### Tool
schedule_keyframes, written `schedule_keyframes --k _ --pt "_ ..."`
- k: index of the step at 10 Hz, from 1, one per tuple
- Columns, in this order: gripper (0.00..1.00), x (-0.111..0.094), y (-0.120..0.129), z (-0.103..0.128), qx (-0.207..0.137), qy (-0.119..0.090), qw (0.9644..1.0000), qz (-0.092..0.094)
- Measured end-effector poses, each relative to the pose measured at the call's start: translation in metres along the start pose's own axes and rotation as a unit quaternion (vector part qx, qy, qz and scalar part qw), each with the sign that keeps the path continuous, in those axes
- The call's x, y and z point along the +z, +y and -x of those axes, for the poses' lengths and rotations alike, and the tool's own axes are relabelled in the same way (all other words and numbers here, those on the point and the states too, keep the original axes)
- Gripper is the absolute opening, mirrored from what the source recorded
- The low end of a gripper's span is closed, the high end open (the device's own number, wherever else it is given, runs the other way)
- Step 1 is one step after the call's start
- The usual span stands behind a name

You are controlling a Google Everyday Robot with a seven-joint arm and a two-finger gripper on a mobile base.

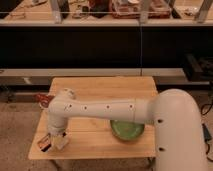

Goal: Place the eraser on the white sponge

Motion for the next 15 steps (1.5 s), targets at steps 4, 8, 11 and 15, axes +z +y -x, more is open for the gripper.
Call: schedule_keyframes --k 4,8,11,15 --pt "0.14 0.024 0.015 0.014 0.010 0.033 0.9993 -0.014" --pt "0.28 0.018 0.011 0.018 -0.057 0.037 0.9976 -0.016" --pt "0.60 0.016 0.005 0.032 -0.088 0.019 0.9958 -0.014" --pt "0.80 0.019 -0.002 0.028 -0.112 0.022 0.9933 -0.017"
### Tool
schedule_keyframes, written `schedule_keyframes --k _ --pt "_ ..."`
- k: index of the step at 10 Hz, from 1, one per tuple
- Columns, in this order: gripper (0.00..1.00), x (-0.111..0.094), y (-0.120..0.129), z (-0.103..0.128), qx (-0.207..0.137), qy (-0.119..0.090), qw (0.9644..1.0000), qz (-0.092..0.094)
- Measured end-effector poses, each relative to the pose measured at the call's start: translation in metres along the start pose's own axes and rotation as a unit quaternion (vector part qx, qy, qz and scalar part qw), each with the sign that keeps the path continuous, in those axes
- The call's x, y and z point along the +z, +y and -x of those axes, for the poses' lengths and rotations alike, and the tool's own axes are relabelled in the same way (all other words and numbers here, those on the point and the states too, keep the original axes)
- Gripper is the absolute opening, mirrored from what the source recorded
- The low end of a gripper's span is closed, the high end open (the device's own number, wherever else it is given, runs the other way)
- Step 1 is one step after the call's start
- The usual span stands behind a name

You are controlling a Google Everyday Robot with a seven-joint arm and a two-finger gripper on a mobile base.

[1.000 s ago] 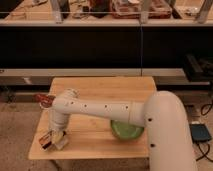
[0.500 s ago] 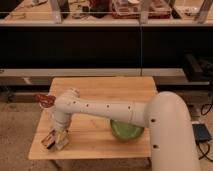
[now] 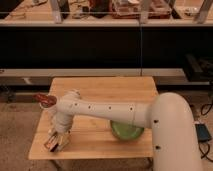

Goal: Place the eraser on the white sponge

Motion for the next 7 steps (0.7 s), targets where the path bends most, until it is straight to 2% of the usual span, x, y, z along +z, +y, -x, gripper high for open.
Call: schedule_keyframes --k 3,5,7 --pt "0.80 0.004 -0.003 -0.005 -0.009 0.001 0.9999 -0.008" --pt "0.80 0.003 -0.002 0.000 -0.001 -0.003 1.0000 -0.008" --pt "0.80 -0.009 0.001 0.016 0.030 -0.007 0.9995 0.009"
